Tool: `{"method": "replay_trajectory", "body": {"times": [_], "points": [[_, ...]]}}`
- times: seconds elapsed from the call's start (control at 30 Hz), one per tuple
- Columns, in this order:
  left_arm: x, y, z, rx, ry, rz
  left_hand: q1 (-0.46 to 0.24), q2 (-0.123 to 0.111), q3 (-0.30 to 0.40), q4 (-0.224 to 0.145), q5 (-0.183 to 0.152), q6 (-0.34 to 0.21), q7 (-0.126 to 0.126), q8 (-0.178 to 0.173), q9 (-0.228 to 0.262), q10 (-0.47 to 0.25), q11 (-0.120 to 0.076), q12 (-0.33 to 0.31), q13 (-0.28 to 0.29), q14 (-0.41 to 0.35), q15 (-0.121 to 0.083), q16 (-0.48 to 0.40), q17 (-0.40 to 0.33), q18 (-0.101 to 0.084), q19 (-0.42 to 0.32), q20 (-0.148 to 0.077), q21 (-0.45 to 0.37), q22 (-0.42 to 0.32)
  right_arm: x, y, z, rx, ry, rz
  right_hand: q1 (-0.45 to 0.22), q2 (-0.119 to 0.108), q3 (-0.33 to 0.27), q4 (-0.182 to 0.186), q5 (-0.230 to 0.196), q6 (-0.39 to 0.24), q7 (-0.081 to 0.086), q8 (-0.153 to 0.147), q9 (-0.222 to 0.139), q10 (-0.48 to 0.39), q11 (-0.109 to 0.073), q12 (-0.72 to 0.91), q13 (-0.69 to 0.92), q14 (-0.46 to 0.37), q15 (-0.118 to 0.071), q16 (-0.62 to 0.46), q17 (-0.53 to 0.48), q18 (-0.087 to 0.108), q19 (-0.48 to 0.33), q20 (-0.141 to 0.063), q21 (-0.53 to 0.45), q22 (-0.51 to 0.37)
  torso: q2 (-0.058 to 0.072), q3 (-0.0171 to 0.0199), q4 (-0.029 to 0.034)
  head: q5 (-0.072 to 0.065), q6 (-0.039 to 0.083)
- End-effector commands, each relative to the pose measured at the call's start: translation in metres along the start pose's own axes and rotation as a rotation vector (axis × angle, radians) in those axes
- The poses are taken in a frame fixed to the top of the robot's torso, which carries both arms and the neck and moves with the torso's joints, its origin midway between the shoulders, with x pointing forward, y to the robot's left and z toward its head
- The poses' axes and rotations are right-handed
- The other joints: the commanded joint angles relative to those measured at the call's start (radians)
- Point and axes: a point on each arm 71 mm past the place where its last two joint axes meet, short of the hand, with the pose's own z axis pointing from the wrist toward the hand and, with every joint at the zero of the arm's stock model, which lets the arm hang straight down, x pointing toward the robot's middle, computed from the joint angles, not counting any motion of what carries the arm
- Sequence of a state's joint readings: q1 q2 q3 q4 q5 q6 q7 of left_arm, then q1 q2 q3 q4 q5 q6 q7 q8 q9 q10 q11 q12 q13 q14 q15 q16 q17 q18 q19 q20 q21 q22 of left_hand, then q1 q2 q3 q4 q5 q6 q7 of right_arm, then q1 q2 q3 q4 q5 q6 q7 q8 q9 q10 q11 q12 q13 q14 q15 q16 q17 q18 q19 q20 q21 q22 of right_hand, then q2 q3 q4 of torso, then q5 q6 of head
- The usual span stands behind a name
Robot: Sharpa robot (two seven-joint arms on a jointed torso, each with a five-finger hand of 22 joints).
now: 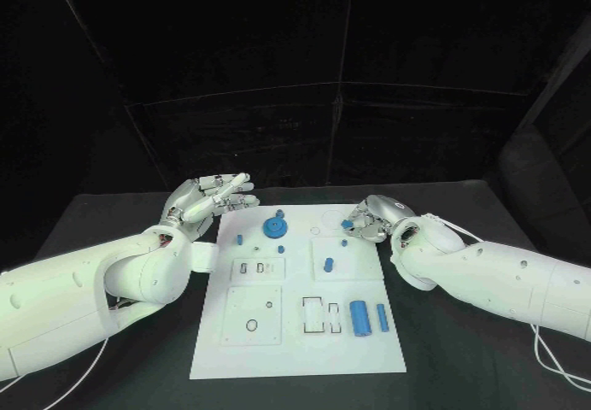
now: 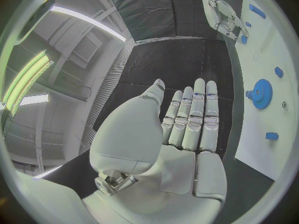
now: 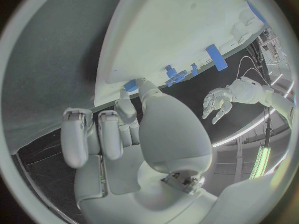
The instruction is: Assemble the parts on the task board
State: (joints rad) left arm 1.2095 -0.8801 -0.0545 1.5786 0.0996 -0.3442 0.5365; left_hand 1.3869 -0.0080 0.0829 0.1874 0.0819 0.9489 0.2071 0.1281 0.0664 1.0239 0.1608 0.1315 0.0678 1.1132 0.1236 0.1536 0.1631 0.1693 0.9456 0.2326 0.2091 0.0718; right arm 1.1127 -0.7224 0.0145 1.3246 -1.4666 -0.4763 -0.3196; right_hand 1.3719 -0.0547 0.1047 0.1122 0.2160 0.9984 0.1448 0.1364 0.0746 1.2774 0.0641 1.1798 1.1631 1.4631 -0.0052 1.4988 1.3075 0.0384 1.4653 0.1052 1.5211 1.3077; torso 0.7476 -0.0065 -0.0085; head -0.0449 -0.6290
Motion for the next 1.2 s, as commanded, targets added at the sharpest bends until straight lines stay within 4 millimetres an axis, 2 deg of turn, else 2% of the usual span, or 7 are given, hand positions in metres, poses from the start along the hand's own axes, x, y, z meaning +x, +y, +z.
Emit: {"method": "replay_trajectory", "body": {"times": [0.03,0.23,0.33,0.53,0.63,0.97,1.2], "points": [[0.002,-0.001,0.000,0.004,0.016,-0.003,0.007,-0.003,0.001,-0.005,-0.004,0.005,0.004,-0.004,-0.001,0.005,0.003,-0.005,-0.001,-0.001,-0.002,-0.004,0.001,0.015,0.007,0.003,-0.004,-0.001,0.003,0.001,0.000,-0.004,0.021,-0.012,0.012,-0.001,0.001,-0.006,0.003,0.008,-0.001,0.004,0.000,0.000,-0.005,0.006,0.000,0.076,-0.006,-0.001,0.116,-0.010,0.013,-0.002,-0.003,0.148,0.000,0.0000,0.0011,-0.001,-0.001],[0.002,-0.001,0.000,0.003,0.017,-0.004,0.007,-0.003,0.001,-0.005,-0.004,0.005,0.004,-0.004,-0.001,0.005,0.003,-0.005,-0.001,-0.001,-0.002,-0.004,0.001,0.015,0.007,0.003,-0.004,-0.001,0.003,0.002,0.001,-0.005,0.018,-0.014,0.026,0.006,0.008,-0.010,0.004,0.011,-0.002,0.005,0.000,0.000,-0.006,0.005,0.000,0.076,-0.007,-0.001,0.117,-0.010,0.013,-0.003,-0.003,0.149,0.000,-0.0006,0.0009,0.000,-0.002],[0.002,-0.001,0.000,0.003,0.017,-0.004,0.007,-0.003,0.001,-0.005,-0.004,0.005,0.004,-0.004,-0.001,0.005,0.003,-0.005,-0.001,-0.001,-0.002,-0.004,0.001,0.015,0.007,0.003,-0.004,-0.001,0.003,0.002,0.001,-0.007,0.013,-0.013,0.050,0.020,0.027,-0.019,-0.015,0.019,-0.004,0.008,-0.001,0.002,-0.009,0.006,0.002,0.077,-0.009,0.000,0.119,-0.010,0.014,-0.005,-0.003,0.150,0.000,-0.0007,0.0011,0.000,-0.004],[0.002,-0.001,0.000,0.002,0.018,-0.004,0.006,-0.003,0.000,-0.005,-0.004,0.004,0.005,-0.004,-0.001,0.005,0.004,-0.006,-0.002,-0.001,-0.002,-0.005,0.001,0.015,0.007,0.003,-0.004,-0.001,0.001,0.002,0.001,-0.017,-0.005,-0.010,0.108,0.063,0.097,-0.052,-0.015,0.055,-0.015,0.024,0.002,0.009,-0.019,0.011,0.009,0.078,-0.017,0.002,0.124,-0.011,0.016,-0.012,-0.002,0.153,0.000,-0.0011,0.0010,0.001,-0.004],[0.002,-0.001,0.000,0.002,0.018,-0.005,0.006,-0.003,0.000,-0.005,-0.004,0.004,0.005,-0.004,-0.001,0.005,0.004,-0.006,-0.002,-0.001,-0.002,-0.005,0.001,0.015,0.007,0.003,-0.004,-0.001,0.000,0.003,0.001,-0.025,-0.027,-0.010,0.113,0.069,0.122,-0.059,-0.010,0.066,-0.018,0.028,0.003,0.013,-0.021,0.012,0.011,0.078,-0.019,0.003,0.126,-0.011,0.016,-0.014,-0.002,0.153,0.000,-0.0009,0.0013,0.001,-0.003],[0.002,-0.001,0.000,-0.001,0.019,-0.005,0.006,-0.003,0.000,-0.006,-0.004,0.003,0.005,-0.005,-0.001,0.004,0.004,-0.007,-0.002,-0.001,-0.001,-0.005,0.001,0.015,0.007,0.003,-0.005,-0.001,-0.007,0.007,-0.003,-0.088,-0.094,0.002,0.091,0.058,0.156,-0.064,-0.010,0.077,-0.022,0.034,0.003,0.026,-0.024,0.021,0.020,0.080,-0.022,0.006,0.133,-0.012,0.021,-0.018,0.001,0.159,0.000,-0.0002,0.0011,0.004,-0.002],[0.002,0.000,0.000,-0.017,0.031,0.002,0.002,-0.001,-0.003,-0.012,-0.004,0.008,0.002,-0.006,0.000,0.011,-0.001,-0.009,0.000,0.046,-0.014,0.017,0.019,0.017,0.042,-0.007,0.009,0.004,-0.013,0.017,-0.016,-0.172,-0.091,0.008,0.047,0.038,0.160,-0.046,-0.037,0.081,-0.025,0.035,0.002,0.035,-0.026,0.028,0.027,0.081,-0.023,0.009,0.140,-0.014,0.026,-0.019,0.004,0.166,-0.005,-0.0033,-0.0019,0.002,0.003]]}}
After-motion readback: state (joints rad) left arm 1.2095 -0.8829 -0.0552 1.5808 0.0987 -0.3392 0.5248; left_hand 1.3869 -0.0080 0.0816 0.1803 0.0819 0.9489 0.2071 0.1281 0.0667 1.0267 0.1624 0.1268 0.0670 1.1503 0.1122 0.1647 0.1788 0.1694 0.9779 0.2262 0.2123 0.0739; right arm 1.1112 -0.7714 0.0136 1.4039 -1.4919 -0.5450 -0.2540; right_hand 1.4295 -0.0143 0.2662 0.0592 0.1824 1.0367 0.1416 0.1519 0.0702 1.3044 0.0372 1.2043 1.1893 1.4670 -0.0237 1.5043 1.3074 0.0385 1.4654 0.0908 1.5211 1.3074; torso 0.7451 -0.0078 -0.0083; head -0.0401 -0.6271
